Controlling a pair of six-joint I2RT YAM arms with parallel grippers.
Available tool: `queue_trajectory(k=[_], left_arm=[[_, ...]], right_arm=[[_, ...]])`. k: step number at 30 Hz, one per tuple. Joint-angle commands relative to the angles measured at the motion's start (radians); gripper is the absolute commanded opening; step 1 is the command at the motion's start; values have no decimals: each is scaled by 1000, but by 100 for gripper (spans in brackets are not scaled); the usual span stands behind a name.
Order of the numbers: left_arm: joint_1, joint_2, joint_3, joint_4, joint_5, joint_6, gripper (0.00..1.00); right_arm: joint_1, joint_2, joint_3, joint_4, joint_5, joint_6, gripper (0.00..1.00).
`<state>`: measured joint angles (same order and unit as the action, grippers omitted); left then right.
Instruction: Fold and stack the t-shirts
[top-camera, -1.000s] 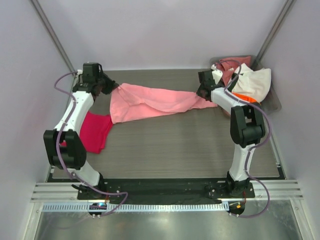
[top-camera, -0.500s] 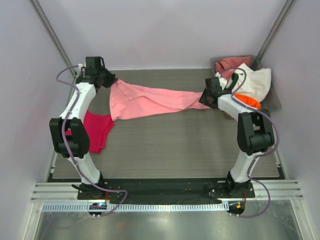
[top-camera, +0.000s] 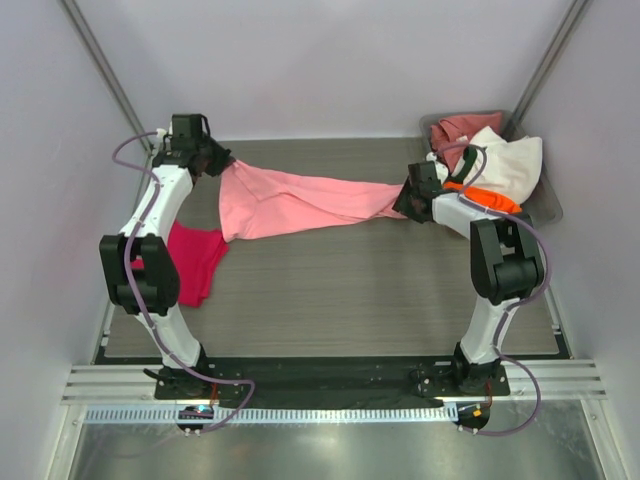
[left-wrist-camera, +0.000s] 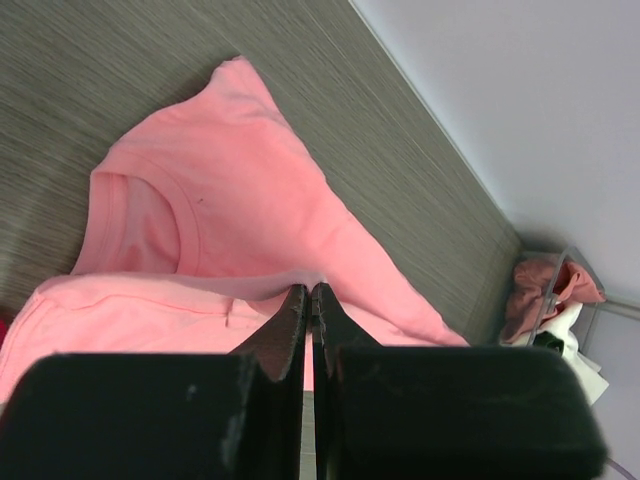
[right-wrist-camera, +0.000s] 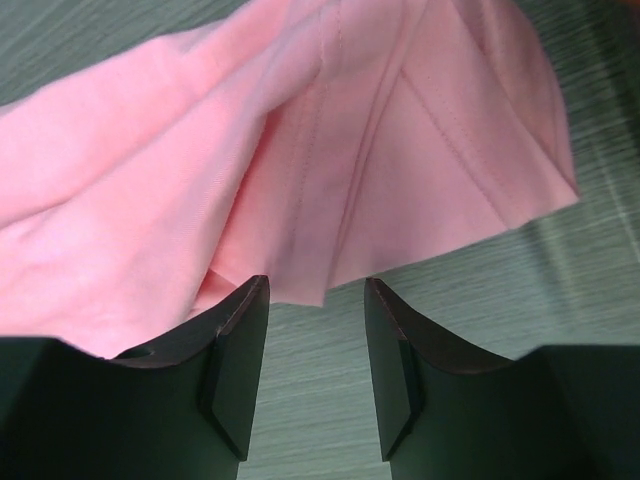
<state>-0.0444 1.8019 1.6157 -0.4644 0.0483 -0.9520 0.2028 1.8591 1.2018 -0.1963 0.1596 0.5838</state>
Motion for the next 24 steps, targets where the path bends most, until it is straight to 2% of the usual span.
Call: queue_trajectory(k=[1,5,9,11,15,22,24], left_arm=[[9,-39,7,20,-21,24,0],[9,-42,10,17,-22,25,0],[9,-47,16,7,-27,32,0],[9,-47,16,4,-28,33,0],[9,-52,13,4,-25,32,0],[9,-76,4,-11,-25,36,0],[11,-87,-2,-17,-25,36,0]], right_arm=[[4,37,50,37,-29,24,49],[7,64,61,44,-35,40,42],[9,48,48,51,-20,45,28],[10,23,36,48,-11,44,27],[10,-23,13,41,-6,40,10],[9,-133,-33,12,27,34,7],[9,-190,-41,-5,38,33,1]])
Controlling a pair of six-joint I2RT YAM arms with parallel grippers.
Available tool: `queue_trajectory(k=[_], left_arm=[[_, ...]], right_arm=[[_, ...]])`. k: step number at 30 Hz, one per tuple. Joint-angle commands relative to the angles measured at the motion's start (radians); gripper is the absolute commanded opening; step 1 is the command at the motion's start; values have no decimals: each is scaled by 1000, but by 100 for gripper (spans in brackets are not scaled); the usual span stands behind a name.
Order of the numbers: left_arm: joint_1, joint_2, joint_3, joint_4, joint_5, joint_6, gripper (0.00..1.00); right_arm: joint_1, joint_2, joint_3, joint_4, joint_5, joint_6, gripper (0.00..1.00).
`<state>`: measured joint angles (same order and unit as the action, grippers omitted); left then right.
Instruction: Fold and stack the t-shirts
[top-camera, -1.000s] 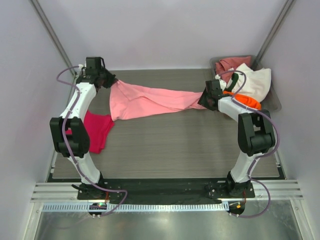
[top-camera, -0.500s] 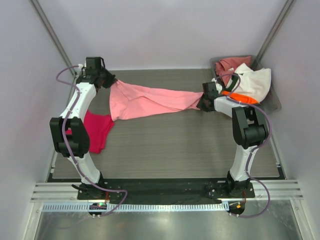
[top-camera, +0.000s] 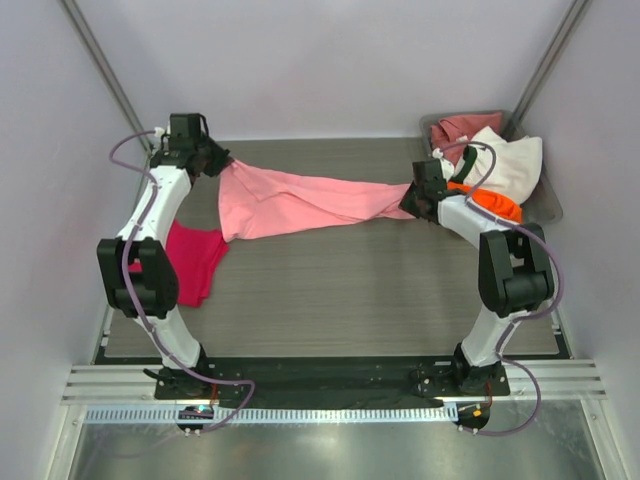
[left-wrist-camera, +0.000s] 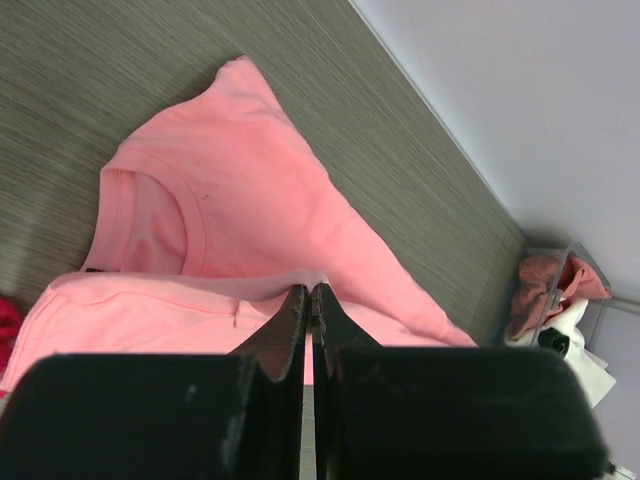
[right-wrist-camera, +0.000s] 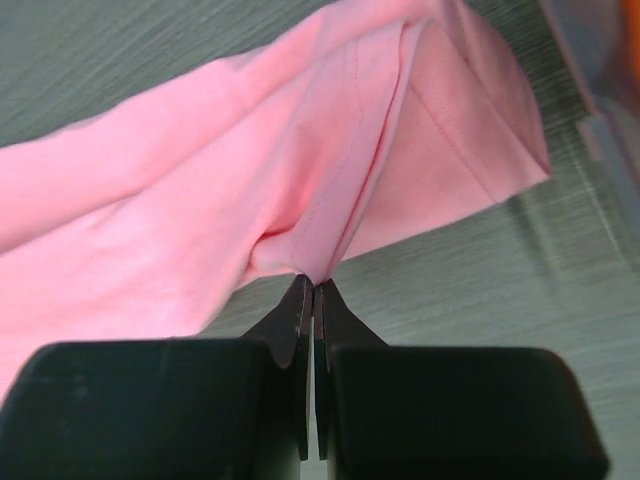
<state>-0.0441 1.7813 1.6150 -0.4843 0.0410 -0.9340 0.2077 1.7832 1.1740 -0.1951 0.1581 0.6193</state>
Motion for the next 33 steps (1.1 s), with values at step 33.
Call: queue_trajectory(k=[33], left_arm=[[9,-723,701,-439,143,47,0]], right_arm=[[-30,-1062,518,-543,-210,-41,1]])
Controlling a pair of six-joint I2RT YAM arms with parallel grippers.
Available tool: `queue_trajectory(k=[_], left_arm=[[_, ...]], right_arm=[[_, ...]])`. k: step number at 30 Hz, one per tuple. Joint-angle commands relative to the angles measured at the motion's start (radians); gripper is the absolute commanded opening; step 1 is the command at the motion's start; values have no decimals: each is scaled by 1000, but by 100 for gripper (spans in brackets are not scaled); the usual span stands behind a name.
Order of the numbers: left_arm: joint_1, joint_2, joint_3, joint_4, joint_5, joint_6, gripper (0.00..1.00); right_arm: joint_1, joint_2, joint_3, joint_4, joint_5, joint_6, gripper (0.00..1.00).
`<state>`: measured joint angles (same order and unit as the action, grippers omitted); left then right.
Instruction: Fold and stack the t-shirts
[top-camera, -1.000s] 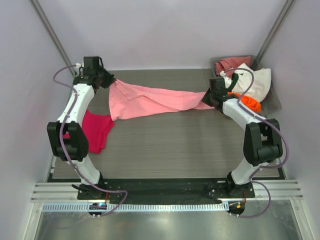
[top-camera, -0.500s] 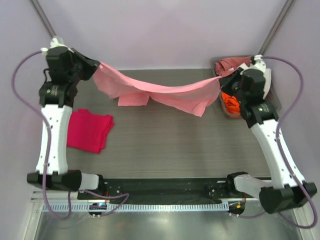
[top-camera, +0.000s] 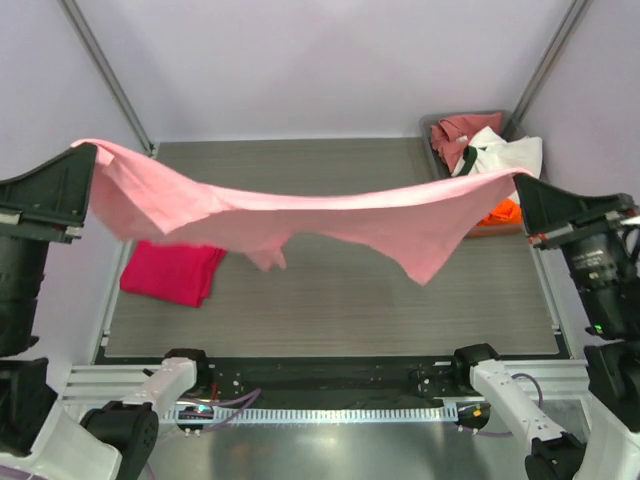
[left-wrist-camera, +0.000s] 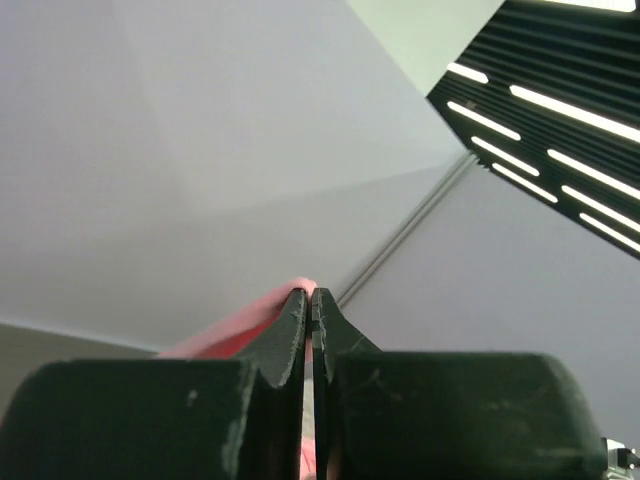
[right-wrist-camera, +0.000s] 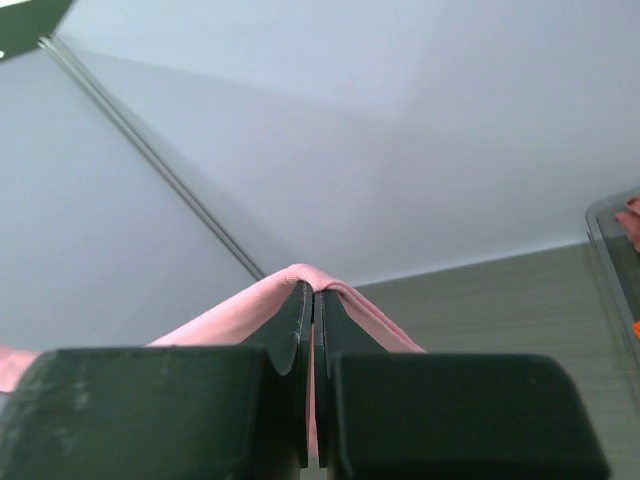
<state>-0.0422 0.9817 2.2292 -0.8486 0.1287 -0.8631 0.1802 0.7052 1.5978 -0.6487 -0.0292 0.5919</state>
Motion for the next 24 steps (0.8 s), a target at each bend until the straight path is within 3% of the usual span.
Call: queue_trajectory(k=[1,6,10,16,19,23,24], left_arm=[[5,89,118,-75,63,-33,0],[7,129,83,14,72,-79,0],[5,123,-167,140,74,-89,0],[5,214,-339,307,54,-82,0],[7,340,-286,352,54,-64,0],[19,553,-38,361,86,-79,0],[28,599,112,358,112,-95,0]], right_arm=[[-2,23,123,-106,-17,-15,1],[-2,68,185,-152,72,-33,1],[-2,114,72,-111,84,-43,1],[-2,233,-90,46,83,-37,1],[-2,347,-69,106,100,-34,1],[-2,529,80,141,77,-23,1],[-5,603,173,142,66,-15,1]])
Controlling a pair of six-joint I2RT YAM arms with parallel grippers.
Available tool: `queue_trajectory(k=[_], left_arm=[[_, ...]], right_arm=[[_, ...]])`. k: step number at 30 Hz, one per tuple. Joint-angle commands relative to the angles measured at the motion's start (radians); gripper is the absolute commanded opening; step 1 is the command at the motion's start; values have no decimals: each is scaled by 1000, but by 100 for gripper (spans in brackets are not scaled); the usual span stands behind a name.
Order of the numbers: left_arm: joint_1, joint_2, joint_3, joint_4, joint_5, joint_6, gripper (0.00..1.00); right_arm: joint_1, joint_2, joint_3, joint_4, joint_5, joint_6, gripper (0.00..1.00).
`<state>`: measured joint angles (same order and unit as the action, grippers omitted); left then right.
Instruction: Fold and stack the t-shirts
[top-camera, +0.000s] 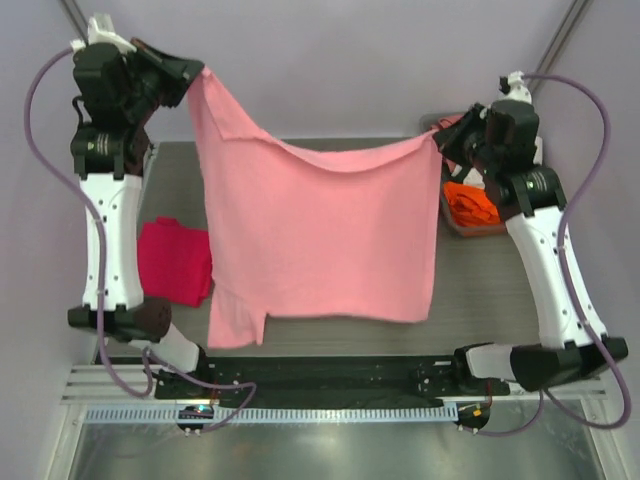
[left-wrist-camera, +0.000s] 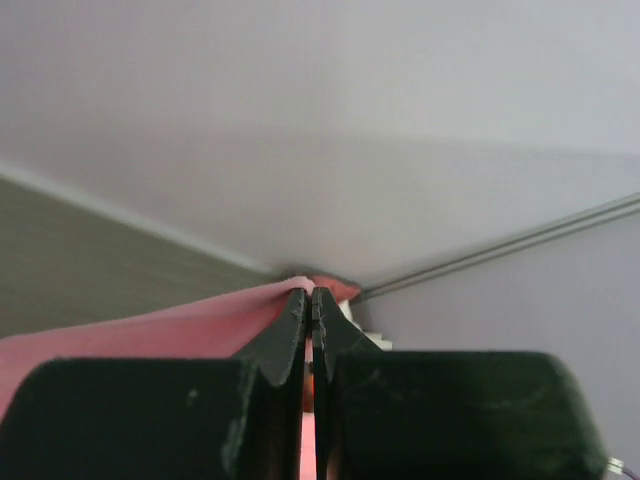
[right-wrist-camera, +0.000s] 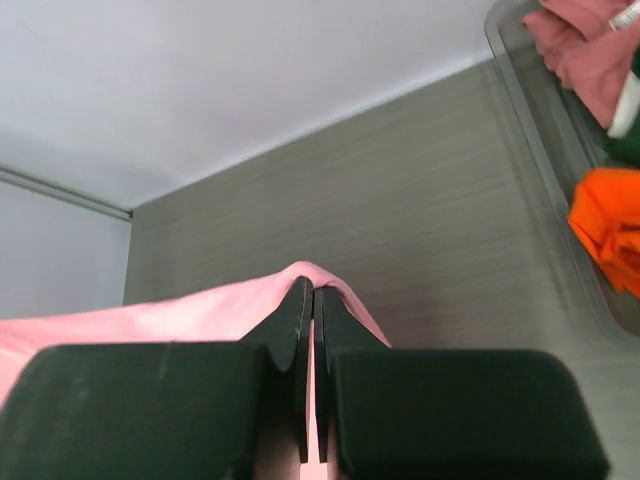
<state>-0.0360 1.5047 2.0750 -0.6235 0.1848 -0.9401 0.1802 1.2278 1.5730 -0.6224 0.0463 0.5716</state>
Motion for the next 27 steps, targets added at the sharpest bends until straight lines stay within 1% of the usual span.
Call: queue_trajectory(k=[1,2,3,4,5,6,7,8,10,11,12,14,15,16,17,18,19,20,21,22,23,24,25,26,27], left_arm=[[28,119,345,131,68,-19,0],[31,214,422,133,80,-47,0],[69,251,557,155,105,-69,0],[86,287,586,191,123,-97,0],[105,304,588,235,137,-173,0],[125,321,571,339,149,-210,0],[152,325,513,390,172,-247,0],[162,334,496,456,183,-265,0],[165,374,491,459,208,-246,0],[165,385,484,458,222,-233,0],[163,391,468,461,237,-209,0],[153,379,372,470,287,-168,0],[142,364,326,473,300,-107,0],[128,314,276,473,306,-62,0],[95,281,135,464,300,-22,0],[73,235,59,462,283,15,0],[50,145,-40,458,253,94,0],[10,91,-213,461,172,133,0],[-45,44,-311,459,132,173,0],[-74,-2,-394,461,95,213,0],[-97,-99,-474,478,56,224,0],[-135,-139,-639,485,-8,227,0],[-148,-184,-709,492,-30,224,0],[-156,-257,-784,514,-39,219,0],[-175,-296,-894,518,-69,216,0]], right_arm=[[-7,119,246,115,-17,7,1],[-11,151,292,113,-25,13,1],[-25,179,336,113,-32,33,1],[-37,212,419,113,-69,43,1],[-48,267,459,110,-89,56,1],[-73,298,494,110,-126,66,1],[-83,323,545,110,-149,89,1],[-93,369,562,112,-169,97,1],[-116,407,570,118,-241,122,1],[-123,421,559,124,-267,126,1],[-128,433,511,131,-299,131,1],[-146,423,423,179,-315,134,1],[-154,394,368,203,-319,137,1],[-165,378,252,254,-321,143,1],[-197,365,195,277,-327,148,1],[-214,334,139,297,-332,152,1],[-229,320,36,335,-344,154,1],[-255,305,-17,349,-361,152,1],[-266,293,-115,361,-373,148,1],[-275,262,-164,383,-385,143,1],[-284,247,-212,394,-394,139,1],[-294,231,-258,397,-393,120,1],[-298,193,-339,401,-390,108,1],[-300,176,-378,401,-384,99,1],[-303,155,-449,403,-382,84,1]])
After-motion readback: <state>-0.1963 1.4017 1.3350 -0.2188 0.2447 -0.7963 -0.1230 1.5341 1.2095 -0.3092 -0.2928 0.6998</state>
